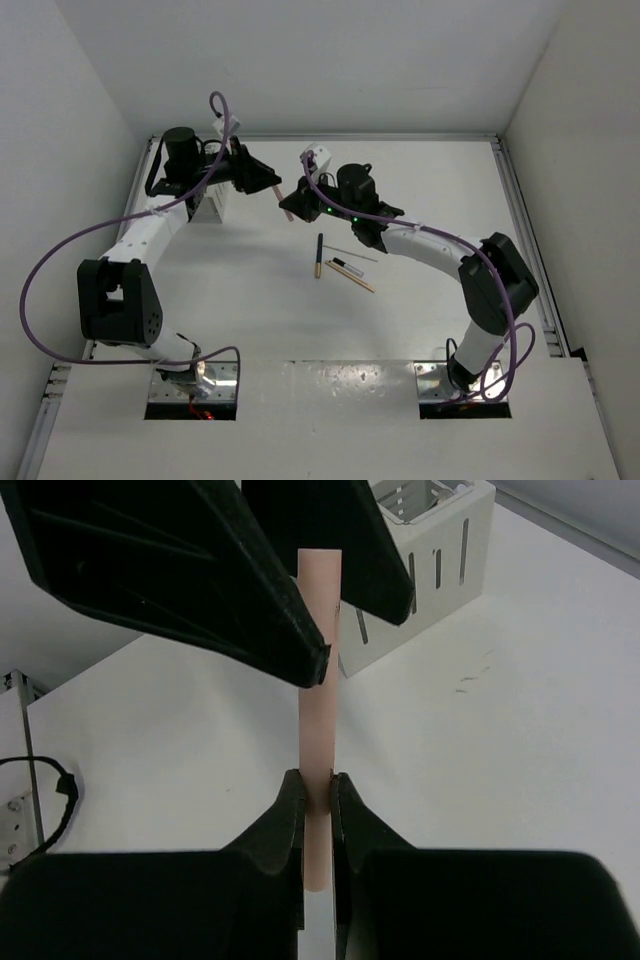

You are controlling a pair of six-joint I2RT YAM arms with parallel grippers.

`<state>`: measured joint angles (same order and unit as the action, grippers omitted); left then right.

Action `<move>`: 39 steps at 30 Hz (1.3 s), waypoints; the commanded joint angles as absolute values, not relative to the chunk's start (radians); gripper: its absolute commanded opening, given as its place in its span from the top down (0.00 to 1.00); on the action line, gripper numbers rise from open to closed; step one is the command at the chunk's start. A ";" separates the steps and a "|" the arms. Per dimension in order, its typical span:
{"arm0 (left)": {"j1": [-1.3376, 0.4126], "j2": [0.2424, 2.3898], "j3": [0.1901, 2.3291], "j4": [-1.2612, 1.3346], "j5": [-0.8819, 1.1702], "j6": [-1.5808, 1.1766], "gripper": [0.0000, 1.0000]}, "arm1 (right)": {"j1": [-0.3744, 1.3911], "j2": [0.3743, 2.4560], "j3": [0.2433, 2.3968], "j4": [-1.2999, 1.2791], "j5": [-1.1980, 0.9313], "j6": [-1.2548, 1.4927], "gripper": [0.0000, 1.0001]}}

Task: Organize the makeup

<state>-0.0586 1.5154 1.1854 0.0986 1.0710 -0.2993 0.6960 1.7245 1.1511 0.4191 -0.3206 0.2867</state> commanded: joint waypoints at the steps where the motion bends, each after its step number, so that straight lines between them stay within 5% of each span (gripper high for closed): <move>1: -0.066 1.528 1.232 0.187 1.080 -0.362 0.46 | 0.692 1.736 1.206 0.497 -0.350 0.318 1.00; 5: -0.066 1.537 1.242 0.149 1.091 -0.339 0.88 | 0.684 1.738 1.210 0.499 -0.344 0.321 1.00; 8: -0.066 1.537 1.255 0.095 1.091 -0.310 1.00 | 0.683 1.741 1.204 0.494 -0.331 0.322 1.00; 11: -0.066 1.537 1.255 0.095 1.091 -0.301 1.00 | 0.675 1.750 1.201 0.495 -0.319 0.339 0.99; 13: -0.066 1.537 1.265 0.074 1.056 -0.285 1.00 | 0.664 1.759 1.203 0.505 -0.327 0.363 0.71; 14: -0.066 1.537 1.266 0.074 1.043 -0.273 1.00 | 0.658 1.764 1.200 0.509 -0.330 0.377 0.29; 16: -0.048 1.537 1.311 0.019 0.993 -0.217 1.00 | 0.643 1.770 1.195 0.512 -0.330 0.382 0.01; 26: 0.103 1.678 1.568 -0.042 0.502 0.124 1.00 | 0.555 1.680 1.106 0.275 -0.262 0.224 0.01; 39: 0.190 1.903 1.568 0.228 0.448 0.276 1.00 | 0.474 1.631 1.063 -0.118 -0.147 0.060 0.01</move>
